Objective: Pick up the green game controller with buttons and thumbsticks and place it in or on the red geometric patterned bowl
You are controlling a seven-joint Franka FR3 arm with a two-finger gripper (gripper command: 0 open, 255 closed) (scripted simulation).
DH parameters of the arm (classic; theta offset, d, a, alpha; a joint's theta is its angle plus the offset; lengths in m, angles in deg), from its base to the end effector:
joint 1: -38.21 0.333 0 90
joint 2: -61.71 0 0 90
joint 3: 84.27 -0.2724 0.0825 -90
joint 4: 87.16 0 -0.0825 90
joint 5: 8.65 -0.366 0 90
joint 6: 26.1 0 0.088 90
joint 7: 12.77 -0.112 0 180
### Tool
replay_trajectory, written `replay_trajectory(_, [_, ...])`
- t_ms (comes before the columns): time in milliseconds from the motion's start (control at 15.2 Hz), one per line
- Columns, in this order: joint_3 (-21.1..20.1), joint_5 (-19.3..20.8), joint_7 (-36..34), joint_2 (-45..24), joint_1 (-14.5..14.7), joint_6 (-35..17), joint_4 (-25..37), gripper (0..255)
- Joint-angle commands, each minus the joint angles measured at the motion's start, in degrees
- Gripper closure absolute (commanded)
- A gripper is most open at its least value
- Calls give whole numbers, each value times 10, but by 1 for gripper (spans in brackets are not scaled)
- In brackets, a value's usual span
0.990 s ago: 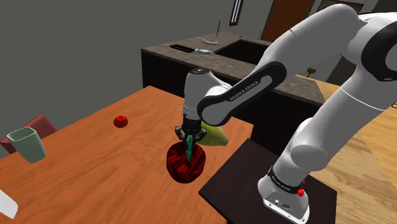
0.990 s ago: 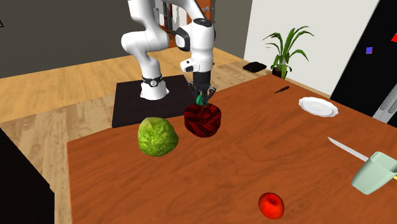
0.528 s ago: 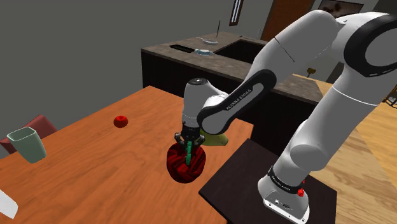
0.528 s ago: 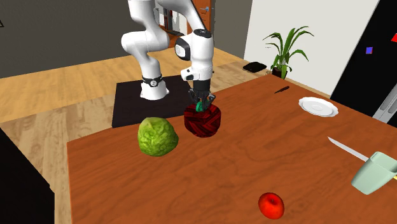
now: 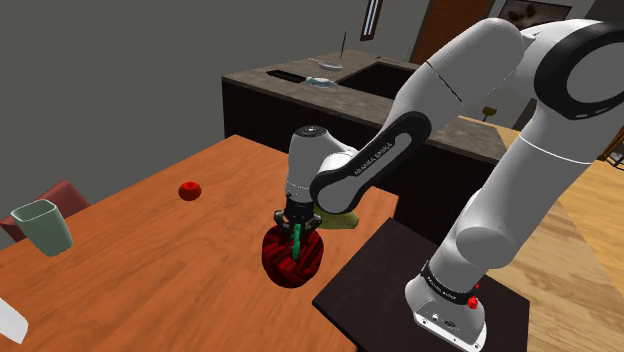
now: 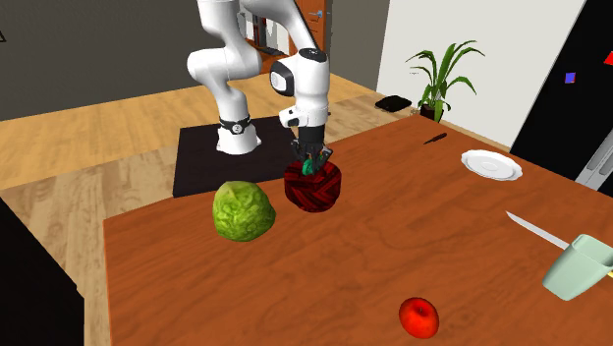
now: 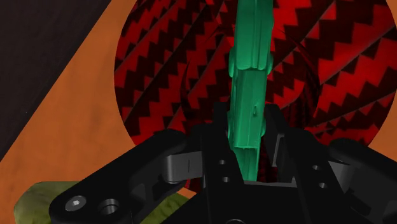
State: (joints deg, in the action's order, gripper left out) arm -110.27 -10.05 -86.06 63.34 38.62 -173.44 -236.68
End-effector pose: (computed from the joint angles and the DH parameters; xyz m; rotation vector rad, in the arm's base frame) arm 0.3821 0.1878 0.2274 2.8608 -1.2760 -0.0132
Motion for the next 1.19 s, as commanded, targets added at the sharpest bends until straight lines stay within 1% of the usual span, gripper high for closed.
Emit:
replay_trajectory(0, [0, 0, 0, 0, 0, 0, 0, 0])
replay_trajectory(330, [0, 0, 0, 0, 0, 0, 0, 0])
replay_trajectory(462, [1, -28, 21, 41, 3, 46, 8, 0])
replay_trajectory(594, [5, -46, 34, 75, 7, 87, 18, 0])
replay_trajectory(1122, [5, -46, 34, 75, 8, 87, 18, 0])
